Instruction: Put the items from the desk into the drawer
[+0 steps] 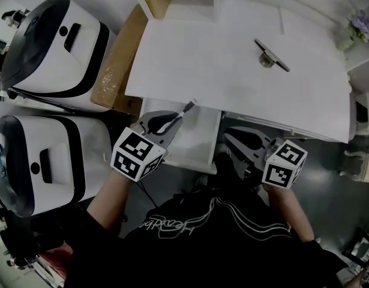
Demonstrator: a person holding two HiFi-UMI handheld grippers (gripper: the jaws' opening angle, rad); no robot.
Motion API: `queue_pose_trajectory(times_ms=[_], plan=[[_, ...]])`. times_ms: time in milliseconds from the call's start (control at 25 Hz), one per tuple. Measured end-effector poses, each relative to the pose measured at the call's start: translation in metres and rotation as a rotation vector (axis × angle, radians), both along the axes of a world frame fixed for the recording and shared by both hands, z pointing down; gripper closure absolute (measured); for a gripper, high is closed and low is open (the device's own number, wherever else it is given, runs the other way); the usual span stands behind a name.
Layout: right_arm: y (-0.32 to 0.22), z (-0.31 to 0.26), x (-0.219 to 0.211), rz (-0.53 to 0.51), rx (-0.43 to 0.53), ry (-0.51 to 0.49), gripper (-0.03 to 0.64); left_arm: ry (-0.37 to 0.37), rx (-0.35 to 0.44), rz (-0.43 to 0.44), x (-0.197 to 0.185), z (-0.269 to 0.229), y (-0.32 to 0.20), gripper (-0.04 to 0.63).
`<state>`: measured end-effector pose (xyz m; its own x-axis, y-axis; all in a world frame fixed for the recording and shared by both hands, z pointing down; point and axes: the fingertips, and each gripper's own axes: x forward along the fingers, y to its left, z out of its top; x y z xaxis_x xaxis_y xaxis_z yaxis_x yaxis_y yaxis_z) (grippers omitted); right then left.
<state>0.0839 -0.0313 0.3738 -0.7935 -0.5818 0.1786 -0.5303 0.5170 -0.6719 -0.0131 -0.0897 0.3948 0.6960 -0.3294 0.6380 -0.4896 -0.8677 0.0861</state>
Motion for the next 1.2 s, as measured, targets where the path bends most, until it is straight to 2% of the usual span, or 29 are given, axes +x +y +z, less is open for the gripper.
queue_pose_trajectory(times_ms=[80, 200, 560, 760, 920, 1200], plan=[[0.001, 0.003, 0.000, 0.001, -0.007, 0.002, 0.555, -0.057, 0.030, 0.038, -0.005, 0.018, 0.007, 0.541], [-0.001, 0.009, 0.005, 0.010, -0.015, 0.003, 0.557, -0.183, 0.086, 0.098, -0.012, 0.055, 0.006, 0.541], [-0.007, 0.035, 0.038, 0.049, -0.083, 0.026, 0.557, -0.371, 0.039, 0.227, -0.011, 0.178, -0.019, 0.541], [-0.012, 0.054, 0.058, 0.061, -0.135, 0.056, 0.557, -0.472, 0.018, 0.236, -0.012, 0.249, -0.040, 0.541], [-0.017, 0.067, 0.075, 0.075, -0.169, 0.087, 0.557, -0.514, -0.014, 0.245, -0.014, 0.294, -0.048, 0.541], [-0.012, 0.086, 0.081, 0.081, -0.217, 0.088, 0.557, -0.514, -0.084, 0.203, -0.018, 0.328, -0.050, 0.541]])
